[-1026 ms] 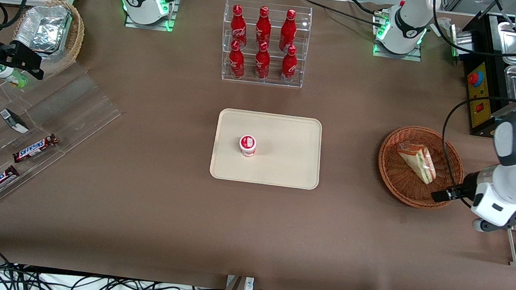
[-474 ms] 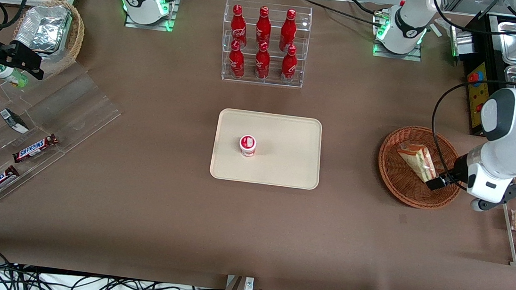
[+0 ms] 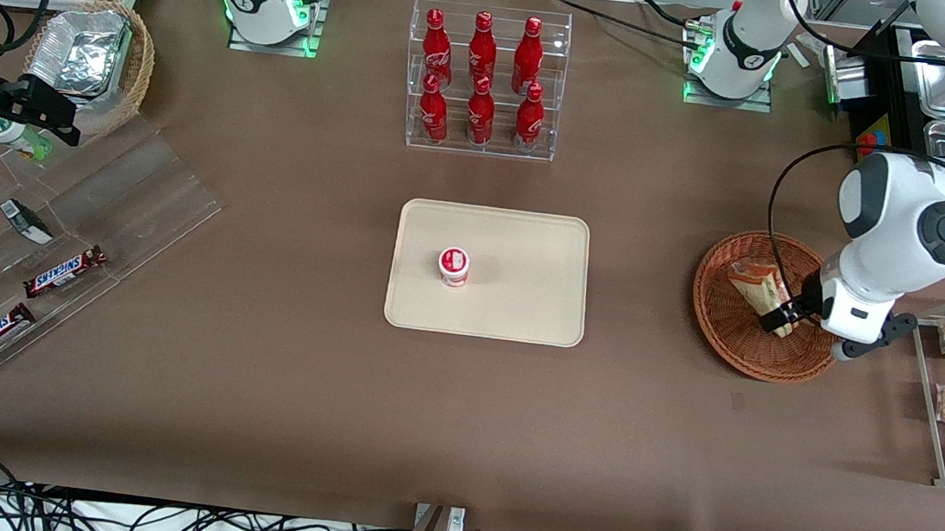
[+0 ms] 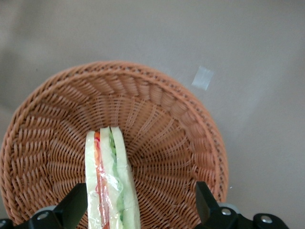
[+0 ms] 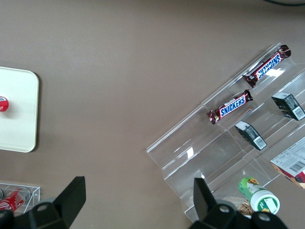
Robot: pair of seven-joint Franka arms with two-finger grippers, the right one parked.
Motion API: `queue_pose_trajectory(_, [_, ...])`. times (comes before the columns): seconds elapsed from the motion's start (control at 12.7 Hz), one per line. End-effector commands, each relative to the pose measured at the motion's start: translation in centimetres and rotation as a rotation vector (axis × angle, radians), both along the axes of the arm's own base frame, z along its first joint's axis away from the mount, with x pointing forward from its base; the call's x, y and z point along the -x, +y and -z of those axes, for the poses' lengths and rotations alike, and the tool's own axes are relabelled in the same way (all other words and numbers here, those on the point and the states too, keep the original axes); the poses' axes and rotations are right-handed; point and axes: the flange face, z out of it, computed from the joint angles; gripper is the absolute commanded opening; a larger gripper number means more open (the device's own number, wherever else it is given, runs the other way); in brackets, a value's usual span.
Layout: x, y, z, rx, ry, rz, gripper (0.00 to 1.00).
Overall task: Place sandwich from basket to tray
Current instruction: 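Close the left gripper on the wrapped sandwich and lift it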
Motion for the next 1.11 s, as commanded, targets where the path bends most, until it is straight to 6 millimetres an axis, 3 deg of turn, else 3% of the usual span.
queue_pose_trajectory(0.0, [1.8,-0.2,-0.2,-0.037,-0.002,-0.022,1.00])
queue_pose_trajectory(0.55, [2.9,-2.6,1.5,-0.143,0.003,-0.134,1.00])
queue_pose_trajectory(1.03, [3.9,-2.4,2.9,-0.190,0.024,-0.107,1.00])
